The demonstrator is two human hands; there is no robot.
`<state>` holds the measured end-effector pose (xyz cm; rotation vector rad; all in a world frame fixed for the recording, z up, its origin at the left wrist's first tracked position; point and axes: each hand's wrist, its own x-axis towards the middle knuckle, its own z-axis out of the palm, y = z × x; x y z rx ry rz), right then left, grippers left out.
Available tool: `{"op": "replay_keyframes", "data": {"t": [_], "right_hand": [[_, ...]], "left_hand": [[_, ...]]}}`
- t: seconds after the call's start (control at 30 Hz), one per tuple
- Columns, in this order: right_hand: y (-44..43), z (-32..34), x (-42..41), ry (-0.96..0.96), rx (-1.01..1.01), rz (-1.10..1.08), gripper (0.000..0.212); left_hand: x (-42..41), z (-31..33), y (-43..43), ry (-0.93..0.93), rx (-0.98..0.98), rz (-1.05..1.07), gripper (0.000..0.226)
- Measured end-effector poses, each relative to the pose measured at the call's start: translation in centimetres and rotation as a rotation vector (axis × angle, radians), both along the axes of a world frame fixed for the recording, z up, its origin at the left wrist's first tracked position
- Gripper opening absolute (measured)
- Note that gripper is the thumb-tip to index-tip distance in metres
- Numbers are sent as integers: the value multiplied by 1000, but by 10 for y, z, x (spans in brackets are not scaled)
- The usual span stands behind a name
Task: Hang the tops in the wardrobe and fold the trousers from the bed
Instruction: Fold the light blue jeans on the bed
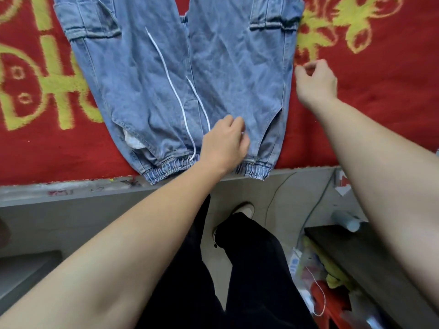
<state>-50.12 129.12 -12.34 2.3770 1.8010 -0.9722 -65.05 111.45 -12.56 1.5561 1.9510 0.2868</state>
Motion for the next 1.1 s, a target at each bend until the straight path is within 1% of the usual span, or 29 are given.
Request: {"op": "replay_keyframes", "data": {"t": [0.03,0.1,0.13,0.17,0.2,0.27,0.37,0.43,0.5,0.53,0.57,0.6,0.63,0.67,0.73,0.77,0.8,0.87,0.97,1.03,1.1], "right_hand": [[9,-4,-4,10,21,-34,49],[23,-12,-10,-12,15,-28,64],[27,-16,-11,-39,-2,12,66],[30,-21,-11,-73,-19,65,64],[32,-27,-10,-106,-26,111,58],[35,-35,-6,-130,1,147,44],[37,-39,-6,-80,31,100,33],[37,-35,-9,54,12,-40,26],[37,-26,-16,282,-40,-233,18],[38,-18,-21,384,-79,-302,13],[40,-9,-29,468,-118,-345,8],[42,2,-39,534,-149,-366,10],[45,12,-51,581,-163,-368,17],[47,24,-65,613,-160,-351,22],[48,44,-99,653,-128,-270,23],[48,53,-119,675,-119,-207,22],[46,60,-140,696,-112,-136,22],[41,69,-184,714,-92,13,18],[22,73,-254,672,-74,242,18],[2,66,-296,618,-75,394,28],[-22,54,-328,549,-75,533,38]], "left_hand": [[15,-2,7,9,1,7,28],[40,-10,20,68,-79,19,47],[49,-15,26,109,-140,23,57],[56,-20,31,150,-189,22,65],[62,-26,35,188,-217,19,67],[69,-34,42,221,-229,38,60],[68,-35,49,150,-232,109,36],[59,-32,47,36,-227,128,19],[46,-24,43,-96,-244,155,10],[38,-19,41,-171,-259,196,13],[29,-12,39,-246,-274,252,21],[18,-5,38,-318,-283,311,26],[6,4,37,-389,-287,368,28],[-7,13,36,-471,-285,424,28],[-37,30,33,-666,-267,558,24],[-54,37,30,-733,-252,621,21],[-71,43,25,-756,-230,670,19],[-105,54,14,-727,-192,735,20],[-155,59,-12,-657,-175,854,23],[-182,54,-35,-624,-209,928,26],[-200,42,-60,-674,-296,991,18]]}}
